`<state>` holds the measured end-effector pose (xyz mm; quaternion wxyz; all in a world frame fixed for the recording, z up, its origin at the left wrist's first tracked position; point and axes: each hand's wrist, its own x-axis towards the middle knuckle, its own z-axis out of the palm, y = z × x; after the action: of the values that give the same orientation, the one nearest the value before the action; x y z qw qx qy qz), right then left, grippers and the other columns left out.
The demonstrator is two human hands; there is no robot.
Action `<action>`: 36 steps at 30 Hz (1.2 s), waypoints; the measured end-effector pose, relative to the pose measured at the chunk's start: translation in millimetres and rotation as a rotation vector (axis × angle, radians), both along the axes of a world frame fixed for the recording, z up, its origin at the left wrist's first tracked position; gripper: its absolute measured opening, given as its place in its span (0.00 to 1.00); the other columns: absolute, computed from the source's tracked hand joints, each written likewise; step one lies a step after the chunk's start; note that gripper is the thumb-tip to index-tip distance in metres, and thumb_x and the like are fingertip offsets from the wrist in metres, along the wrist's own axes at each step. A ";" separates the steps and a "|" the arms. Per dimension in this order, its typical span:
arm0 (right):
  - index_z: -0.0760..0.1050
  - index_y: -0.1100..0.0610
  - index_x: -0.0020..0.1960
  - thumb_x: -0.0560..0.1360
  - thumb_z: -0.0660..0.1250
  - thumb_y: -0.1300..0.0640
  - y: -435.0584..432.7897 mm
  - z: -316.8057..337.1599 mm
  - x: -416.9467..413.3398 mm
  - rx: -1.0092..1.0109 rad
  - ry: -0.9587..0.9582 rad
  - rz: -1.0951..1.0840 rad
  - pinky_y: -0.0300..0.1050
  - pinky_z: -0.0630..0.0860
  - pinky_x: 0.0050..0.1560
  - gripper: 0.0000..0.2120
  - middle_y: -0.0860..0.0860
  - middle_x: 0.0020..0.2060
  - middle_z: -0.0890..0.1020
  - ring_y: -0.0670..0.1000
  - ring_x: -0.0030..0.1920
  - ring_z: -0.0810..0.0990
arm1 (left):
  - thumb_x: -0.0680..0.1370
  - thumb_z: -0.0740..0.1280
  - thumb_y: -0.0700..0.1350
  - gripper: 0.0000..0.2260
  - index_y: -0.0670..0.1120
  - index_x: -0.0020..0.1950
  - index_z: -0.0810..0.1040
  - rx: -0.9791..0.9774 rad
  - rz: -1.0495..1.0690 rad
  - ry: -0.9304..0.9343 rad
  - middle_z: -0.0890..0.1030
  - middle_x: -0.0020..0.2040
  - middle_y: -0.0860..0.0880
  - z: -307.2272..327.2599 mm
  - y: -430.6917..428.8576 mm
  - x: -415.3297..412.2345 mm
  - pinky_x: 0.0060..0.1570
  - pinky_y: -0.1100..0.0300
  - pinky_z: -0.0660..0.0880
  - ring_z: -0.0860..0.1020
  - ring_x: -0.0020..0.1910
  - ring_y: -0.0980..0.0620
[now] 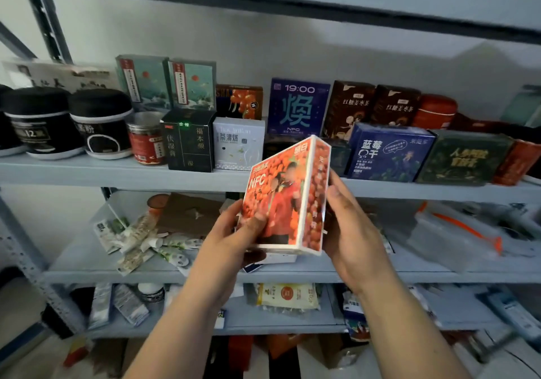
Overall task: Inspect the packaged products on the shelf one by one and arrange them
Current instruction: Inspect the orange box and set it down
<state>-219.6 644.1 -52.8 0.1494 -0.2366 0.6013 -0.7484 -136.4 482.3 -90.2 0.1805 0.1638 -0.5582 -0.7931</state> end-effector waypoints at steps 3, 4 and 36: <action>0.78 0.35 0.66 0.78 0.62 0.34 -4.3 -5.6 9.7 0.102 0.052 -0.032 0.60 0.74 0.70 0.19 0.44 0.63 0.83 0.49 0.66 0.81 | 0.73 0.76 0.52 0.26 0.52 0.70 0.76 0.121 -0.074 0.055 0.85 0.56 0.42 1.0 12.8 -4.7 0.43 0.47 0.82 0.84 0.50 0.45; 0.77 0.31 0.66 0.77 0.63 0.32 -6.1 -6.8 12.0 0.166 0.083 -0.030 0.59 0.73 0.71 0.18 0.40 0.63 0.82 0.46 0.66 0.80 | 0.73 0.75 0.53 0.26 0.50 0.69 0.76 0.154 -0.110 0.066 0.84 0.55 0.41 2.9 16.4 -5.5 0.42 0.48 0.82 0.84 0.49 0.45; 0.73 0.24 0.59 0.76 0.75 0.58 23.0 -25.7 -55.4 0.080 0.245 -0.164 0.53 0.83 0.58 0.29 0.39 0.59 0.83 0.44 0.62 0.81 | 0.76 0.66 0.43 0.20 0.42 0.68 0.74 0.112 0.038 0.140 0.83 0.62 0.40 3.3 -21.7 -31.3 0.51 0.37 0.82 0.82 0.60 0.36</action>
<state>-275.0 667.1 -78.5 0.0228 -0.2701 0.6618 -0.6990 -167.7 460.6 -86.9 0.2246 0.1283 -0.4960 -0.8289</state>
